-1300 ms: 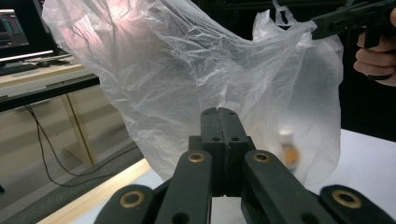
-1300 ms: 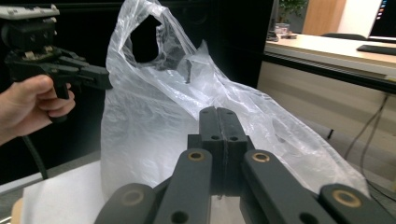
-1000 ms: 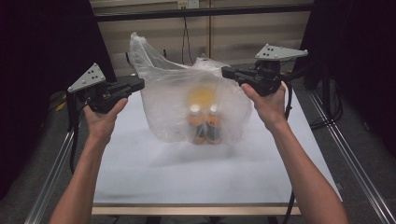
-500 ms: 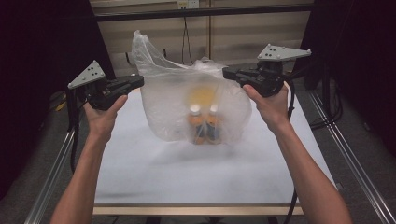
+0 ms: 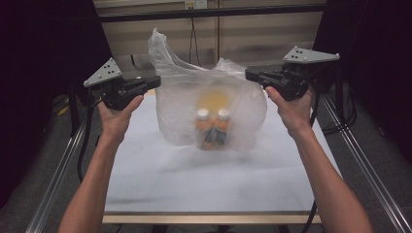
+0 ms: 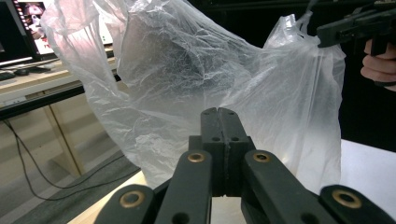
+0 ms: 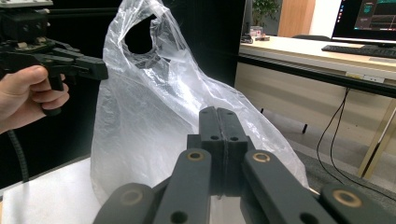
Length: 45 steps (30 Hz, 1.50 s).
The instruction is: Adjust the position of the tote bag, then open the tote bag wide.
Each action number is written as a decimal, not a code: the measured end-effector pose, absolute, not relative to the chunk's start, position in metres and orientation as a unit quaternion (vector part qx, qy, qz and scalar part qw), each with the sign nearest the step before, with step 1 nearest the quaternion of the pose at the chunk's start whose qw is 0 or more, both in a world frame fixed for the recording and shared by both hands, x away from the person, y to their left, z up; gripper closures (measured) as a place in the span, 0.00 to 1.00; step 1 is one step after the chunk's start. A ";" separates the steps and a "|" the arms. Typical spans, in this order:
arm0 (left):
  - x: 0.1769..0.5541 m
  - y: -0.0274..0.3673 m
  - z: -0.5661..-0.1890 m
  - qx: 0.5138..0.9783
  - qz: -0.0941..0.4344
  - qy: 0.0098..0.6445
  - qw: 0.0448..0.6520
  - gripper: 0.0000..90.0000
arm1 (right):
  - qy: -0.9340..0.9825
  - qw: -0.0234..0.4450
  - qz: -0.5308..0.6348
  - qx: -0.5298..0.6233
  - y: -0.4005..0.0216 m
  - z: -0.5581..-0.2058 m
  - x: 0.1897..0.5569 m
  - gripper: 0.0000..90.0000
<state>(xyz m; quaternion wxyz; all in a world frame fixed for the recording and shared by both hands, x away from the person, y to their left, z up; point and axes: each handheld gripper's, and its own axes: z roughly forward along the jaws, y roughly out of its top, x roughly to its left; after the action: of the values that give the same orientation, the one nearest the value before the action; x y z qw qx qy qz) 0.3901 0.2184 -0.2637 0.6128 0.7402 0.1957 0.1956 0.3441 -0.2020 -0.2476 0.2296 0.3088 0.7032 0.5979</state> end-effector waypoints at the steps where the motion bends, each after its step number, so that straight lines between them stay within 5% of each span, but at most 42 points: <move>1: 0.390 0.218 -0.264 0.740 0.196 0.196 0.613 1.00 | 0.703 0.230 0.598 0.309 -0.202 -0.248 0.344 1.00; 14: 0.394 0.200 -0.270 0.750 0.179 0.182 0.610 1.00 | 0.694 0.241 0.593 0.330 -0.222 -0.259 0.344 1.00; 17: 0.389 0.200 -0.270 0.748 0.180 0.180 0.613 0.99 | 0.687 0.237 0.601 0.332 -0.219 -0.261 0.345 0.90; 24: 0.384 0.208 -0.274 0.745 0.186 0.192 0.611 0.75 | 0.697 0.221 0.603 0.318 -0.213 -0.267 0.339 0.58; 30: 0.383 0.214 -0.281 0.744 0.183 0.204 0.609 0.50 | 0.701 0.228 0.592 0.325 -0.217 -0.269 0.334 0.47; 35: 0.374 0.216 -0.294 0.748 0.183 0.207 0.603 0.42 | 0.710 0.213 0.588 0.323 -0.215 -0.279 0.330 0.43; 38: 0.373 0.216 -0.301 0.760 0.185 0.206 0.588 0.42 | 0.716 0.221 0.577 0.324 -0.210 -0.285 0.327 0.44; 40: 0.374 0.215 -0.306 0.765 0.185 0.209 0.580 0.47 | 0.722 0.212 0.578 0.316 -0.208 -0.288 0.327 0.54; 45: 0.380 0.214 -0.318 0.778 0.164 0.196 0.574 0.90 | 0.730 0.202 0.573 0.313 -0.210 -0.296 0.328 0.88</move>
<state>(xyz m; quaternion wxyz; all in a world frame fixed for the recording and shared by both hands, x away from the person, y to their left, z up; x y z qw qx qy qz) 0.3800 0.2138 -0.3183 0.5743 0.7779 0.1956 0.1638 0.3280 -0.2097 -0.2962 0.2021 0.3127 0.7305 0.5725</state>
